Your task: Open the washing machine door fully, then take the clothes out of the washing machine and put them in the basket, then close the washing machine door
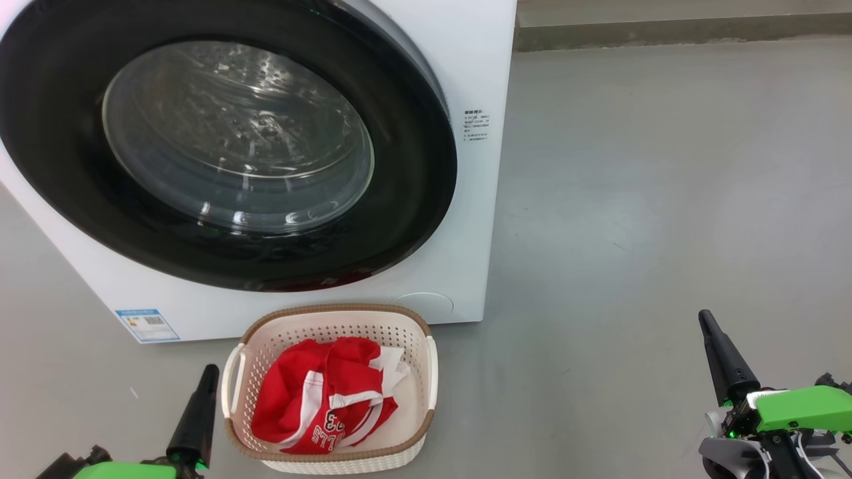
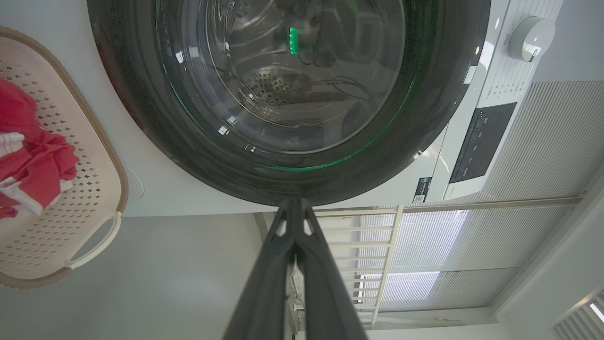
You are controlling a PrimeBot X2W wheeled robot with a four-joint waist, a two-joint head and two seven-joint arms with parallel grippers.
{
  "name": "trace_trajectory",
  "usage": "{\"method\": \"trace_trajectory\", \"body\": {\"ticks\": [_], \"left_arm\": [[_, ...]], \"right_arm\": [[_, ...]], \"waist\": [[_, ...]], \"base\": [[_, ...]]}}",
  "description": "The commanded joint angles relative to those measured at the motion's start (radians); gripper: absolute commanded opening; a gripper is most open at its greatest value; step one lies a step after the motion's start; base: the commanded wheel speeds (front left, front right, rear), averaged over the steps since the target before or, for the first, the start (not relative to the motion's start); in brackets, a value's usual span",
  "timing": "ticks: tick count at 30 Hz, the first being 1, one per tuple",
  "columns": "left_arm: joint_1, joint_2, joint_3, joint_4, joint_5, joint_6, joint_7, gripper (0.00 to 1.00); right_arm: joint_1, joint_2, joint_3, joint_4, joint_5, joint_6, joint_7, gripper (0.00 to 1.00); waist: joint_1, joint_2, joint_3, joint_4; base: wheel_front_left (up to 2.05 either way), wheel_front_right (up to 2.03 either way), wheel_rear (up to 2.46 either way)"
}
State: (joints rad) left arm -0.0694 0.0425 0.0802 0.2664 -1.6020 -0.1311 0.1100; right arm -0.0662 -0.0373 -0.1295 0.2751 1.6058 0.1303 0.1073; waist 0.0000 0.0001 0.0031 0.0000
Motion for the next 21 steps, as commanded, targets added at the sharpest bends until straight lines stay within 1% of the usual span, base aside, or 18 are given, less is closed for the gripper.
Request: {"method": "trace_trajectory", "body": {"ticks": [1,21], "left_arm": [[-0.039,0.008,0.033,-0.022,-0.007,0.000,0.003,0.00],[-0.039,0.008,0.033,-0.022,-0.007,0.000,0.003,0.00]], "right_arm": [[-0.042,-0.013,0.016,-0.030,0.003,0.000,0.006,0.00],[-0.042,-0.013,0.016,-0.030,0.003,0.000,0.006,0.00]], "waist": [[0.0000,-0.0001,0.000,0.000],[0.0000,-0.0001,0.000,0.000]], "base": [[0.00,0.00,0.00],[0.00,0.00,0.00]]}}
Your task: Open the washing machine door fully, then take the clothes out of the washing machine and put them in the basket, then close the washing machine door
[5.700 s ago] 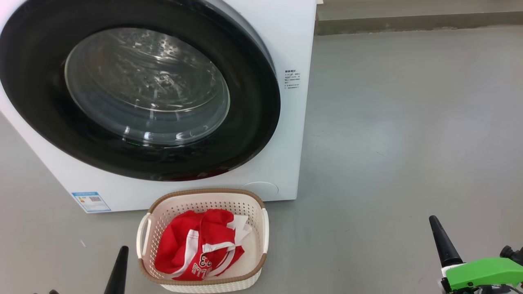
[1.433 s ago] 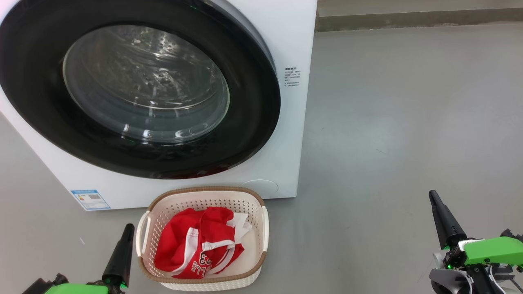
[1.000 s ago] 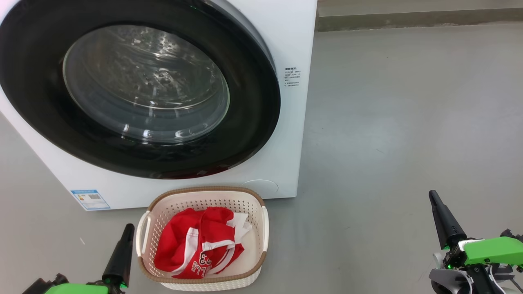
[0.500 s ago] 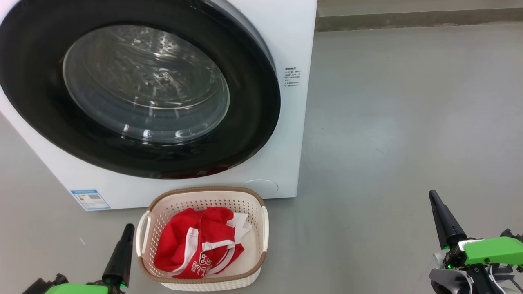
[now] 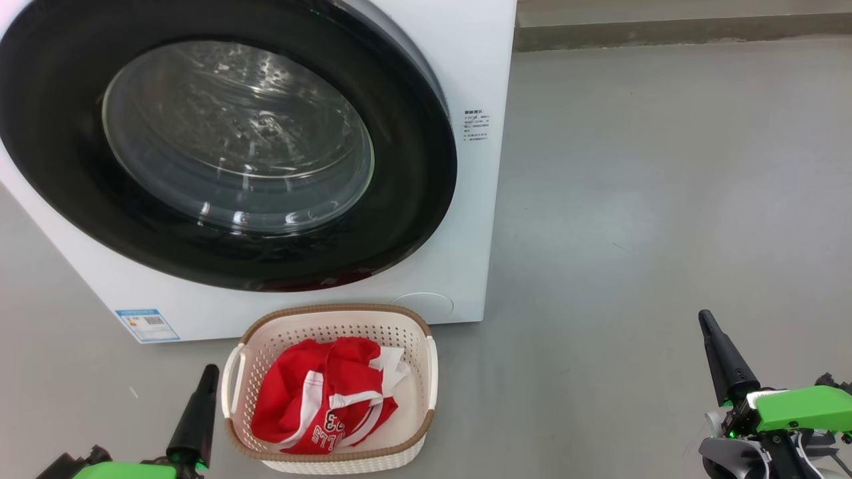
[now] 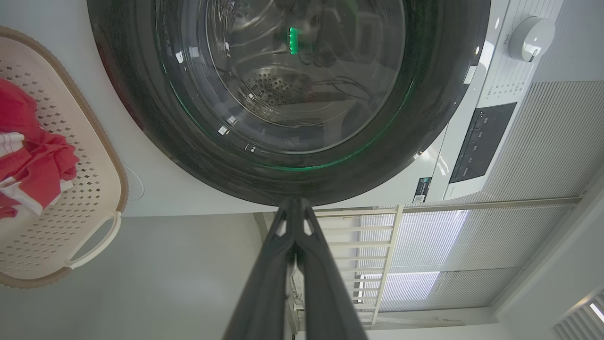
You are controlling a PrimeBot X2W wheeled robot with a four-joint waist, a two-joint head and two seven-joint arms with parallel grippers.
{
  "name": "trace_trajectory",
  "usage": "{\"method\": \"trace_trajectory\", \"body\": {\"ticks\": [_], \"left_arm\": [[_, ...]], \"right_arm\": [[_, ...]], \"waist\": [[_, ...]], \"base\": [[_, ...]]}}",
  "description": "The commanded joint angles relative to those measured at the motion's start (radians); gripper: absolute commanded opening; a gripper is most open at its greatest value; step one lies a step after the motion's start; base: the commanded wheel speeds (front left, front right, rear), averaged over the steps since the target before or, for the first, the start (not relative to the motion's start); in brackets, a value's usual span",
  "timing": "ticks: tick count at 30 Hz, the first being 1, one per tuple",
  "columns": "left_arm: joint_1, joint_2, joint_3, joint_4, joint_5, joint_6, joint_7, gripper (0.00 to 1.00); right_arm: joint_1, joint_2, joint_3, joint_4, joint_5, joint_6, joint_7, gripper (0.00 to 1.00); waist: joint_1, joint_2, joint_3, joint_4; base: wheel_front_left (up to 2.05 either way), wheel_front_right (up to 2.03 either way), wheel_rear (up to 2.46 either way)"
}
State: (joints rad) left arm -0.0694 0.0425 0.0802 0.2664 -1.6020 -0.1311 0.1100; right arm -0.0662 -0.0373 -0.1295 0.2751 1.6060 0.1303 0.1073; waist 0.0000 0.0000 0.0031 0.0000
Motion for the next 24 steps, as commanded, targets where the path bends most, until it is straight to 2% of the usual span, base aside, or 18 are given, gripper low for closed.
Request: {"method": "trace_trajectory", "body": {"ticks": [1,24], "left_arm": [[-0.039,0.008,0.033,-0.022,-0.007,0.000,0.003,0.00],[-0.039,0.008,0.033,-0.022,-0.007,0.000,0.003,0.00]], "right_arm": [[-0.042,-0.013,0.016,-0.030,0.003,0.000,0.006,0.00],[-0.042,-0.013,0.016,-0.030,0.003,0.000,0.006,0.00]], "waist": [[0.0000,0.0000,0.000,0.000],[0.0000,0.0000,0.000,0.000]], "base": [[0.00,0.00,0.00],[0.00,0.00,0.00]]}}
